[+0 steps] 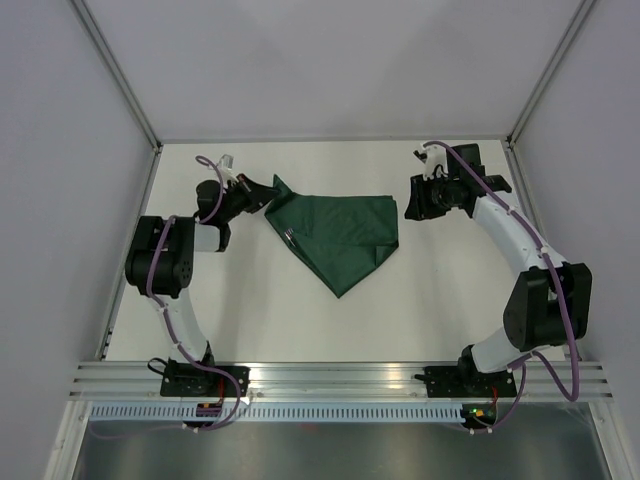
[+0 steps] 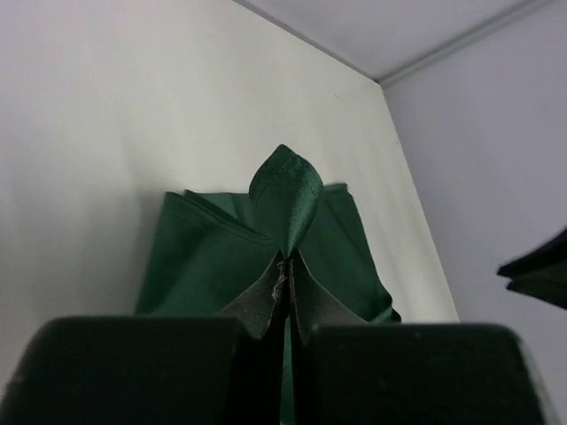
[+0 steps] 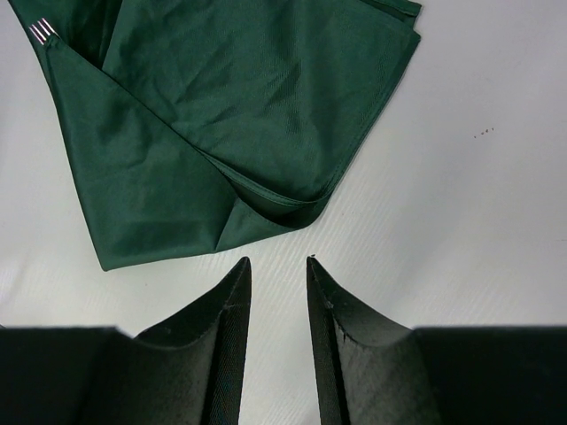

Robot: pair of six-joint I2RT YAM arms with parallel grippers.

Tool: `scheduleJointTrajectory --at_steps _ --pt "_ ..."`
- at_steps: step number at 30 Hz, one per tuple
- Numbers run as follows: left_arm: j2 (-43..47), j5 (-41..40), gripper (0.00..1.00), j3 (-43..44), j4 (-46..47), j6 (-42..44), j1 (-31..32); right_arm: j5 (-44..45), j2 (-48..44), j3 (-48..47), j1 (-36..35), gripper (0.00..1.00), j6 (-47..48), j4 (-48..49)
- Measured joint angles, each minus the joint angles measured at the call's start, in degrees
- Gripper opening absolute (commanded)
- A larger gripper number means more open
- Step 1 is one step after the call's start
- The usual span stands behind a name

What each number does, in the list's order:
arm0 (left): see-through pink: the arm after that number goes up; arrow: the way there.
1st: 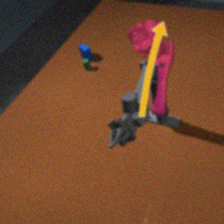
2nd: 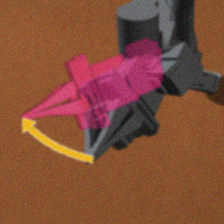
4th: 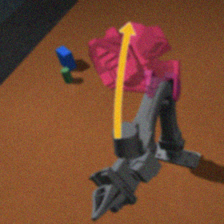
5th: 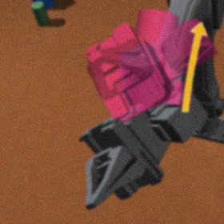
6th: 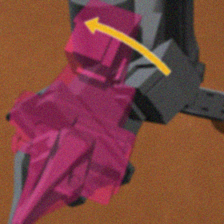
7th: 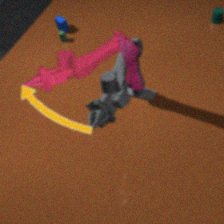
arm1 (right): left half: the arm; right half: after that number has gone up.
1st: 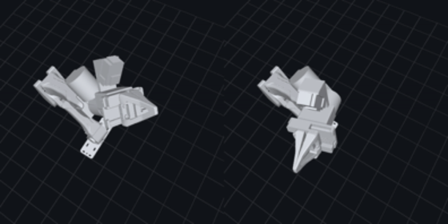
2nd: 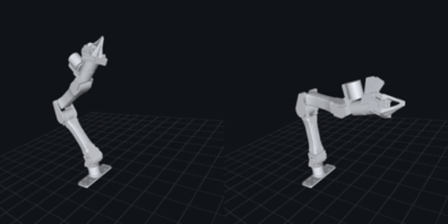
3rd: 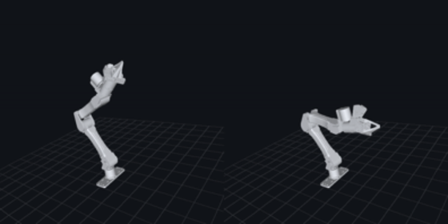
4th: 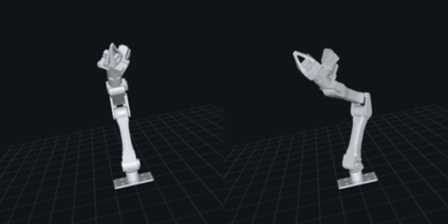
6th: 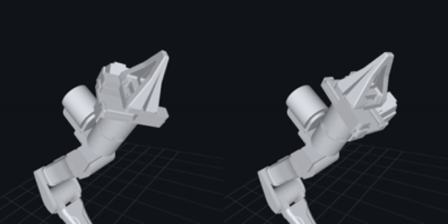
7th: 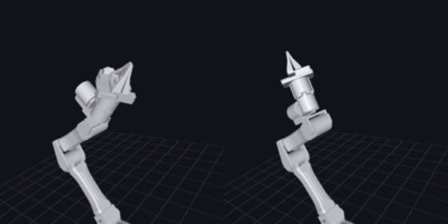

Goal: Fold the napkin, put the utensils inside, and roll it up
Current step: Fold the napkin

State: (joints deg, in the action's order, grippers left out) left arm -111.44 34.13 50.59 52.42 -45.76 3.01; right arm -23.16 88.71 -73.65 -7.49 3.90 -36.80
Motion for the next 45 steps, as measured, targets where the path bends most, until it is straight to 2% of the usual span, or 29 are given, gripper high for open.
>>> scheduleJointTrajectory --at_steps 7,14,26,35,39,42,45 --pt "0.5 11.5 0.02 -0.3 5.1 0.8 7.0 1.2 0.9 0.0 -1.4 0.37 0.4 0.0" --pt "2.4 17.5 0.02 -0.3 1.0 6.4 13.9 1.6 1.2 0.0 -1.8 0.37 0.5 0.0" --pt "4.1 18.3 0.02 -0.5 -14.6 20.6 21.4 2.6 1.4 0.0 -3.1 0.37 0.7 0.0" --pt "4.2 14.6 0.03 -4.2 -20.7 26.5 24.4 3.4 2.6 0.0 -4.2 0.37 0.9 0.0" --pt "4.3 12.3 0.11 -6.5 -21.3 27.6 25.0 3.7 3.0 0.0 -4.7 0.37 0.9 0.1" --pt "4.3 10.8 0.27 -7.3 -22.1 28.2 25.6 3.9 3.2 0.0 -5.2 0.36 1.0 0.1" --pt "5.0 9.6 0.32 -7.8 -22.4 28.5 26.3 4.0 3.3 0.0 -5.8 0.36 1.1 0.1"
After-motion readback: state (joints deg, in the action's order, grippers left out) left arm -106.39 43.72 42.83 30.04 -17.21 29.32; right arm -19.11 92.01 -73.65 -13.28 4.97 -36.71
